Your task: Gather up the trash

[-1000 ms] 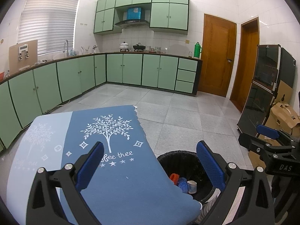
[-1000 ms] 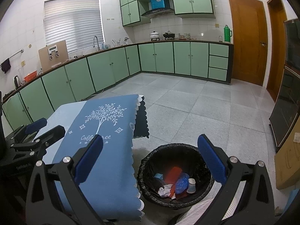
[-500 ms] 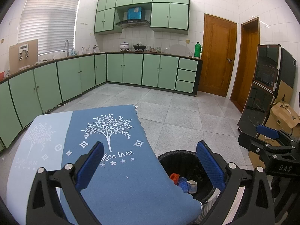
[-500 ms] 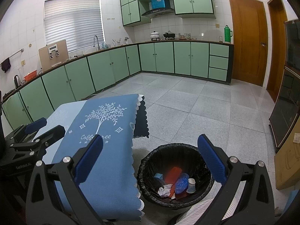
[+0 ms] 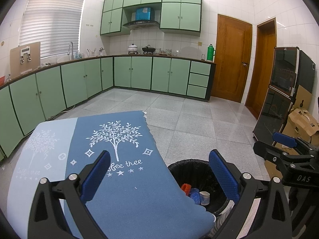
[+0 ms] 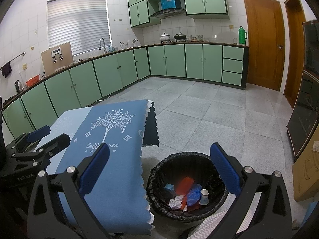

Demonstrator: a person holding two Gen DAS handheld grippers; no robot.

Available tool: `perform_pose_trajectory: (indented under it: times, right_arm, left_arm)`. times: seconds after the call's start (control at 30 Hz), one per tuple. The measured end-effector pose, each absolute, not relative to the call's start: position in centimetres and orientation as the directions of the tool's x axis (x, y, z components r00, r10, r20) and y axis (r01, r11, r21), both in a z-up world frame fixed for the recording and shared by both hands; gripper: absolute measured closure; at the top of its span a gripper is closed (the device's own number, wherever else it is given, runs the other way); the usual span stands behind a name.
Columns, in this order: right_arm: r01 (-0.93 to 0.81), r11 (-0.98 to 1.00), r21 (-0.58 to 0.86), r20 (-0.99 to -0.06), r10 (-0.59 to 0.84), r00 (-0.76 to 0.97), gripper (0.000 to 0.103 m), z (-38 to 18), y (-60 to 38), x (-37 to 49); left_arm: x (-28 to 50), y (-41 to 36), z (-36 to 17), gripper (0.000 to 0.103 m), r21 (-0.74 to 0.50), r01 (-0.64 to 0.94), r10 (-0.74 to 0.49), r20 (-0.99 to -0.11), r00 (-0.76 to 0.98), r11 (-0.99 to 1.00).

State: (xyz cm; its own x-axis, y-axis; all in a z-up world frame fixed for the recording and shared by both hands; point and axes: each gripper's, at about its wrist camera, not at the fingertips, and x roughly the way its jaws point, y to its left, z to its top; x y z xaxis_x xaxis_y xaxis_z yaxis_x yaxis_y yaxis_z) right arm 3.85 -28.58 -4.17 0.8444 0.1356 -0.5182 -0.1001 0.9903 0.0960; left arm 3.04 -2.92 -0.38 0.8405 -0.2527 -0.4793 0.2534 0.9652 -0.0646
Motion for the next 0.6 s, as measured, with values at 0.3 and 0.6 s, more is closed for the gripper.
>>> perform_pose_trajectory:
  times: [0.3, 0.6]
  right_arm:
    - [-0.101, 0.99, 0.096, -0.518, 0.136, 0.844, 0.005, -4.22, -28.52, 3.9]
    - [-0.101, 0.99, 0.096, -0.518, 0.136, 0.844, 0.005, -4.19, -28.5, 3.91]
  left_arm:
    - [2.96, -2.82, -0.47, 0.006, -0.064, 0.251, -0.251, -0.48, 0.841, 0.966]
    - [2.99, -2.81, -0.42, 0.006, -0.064, 0.251, -0.25, -0.481, 0.84, 0.966]
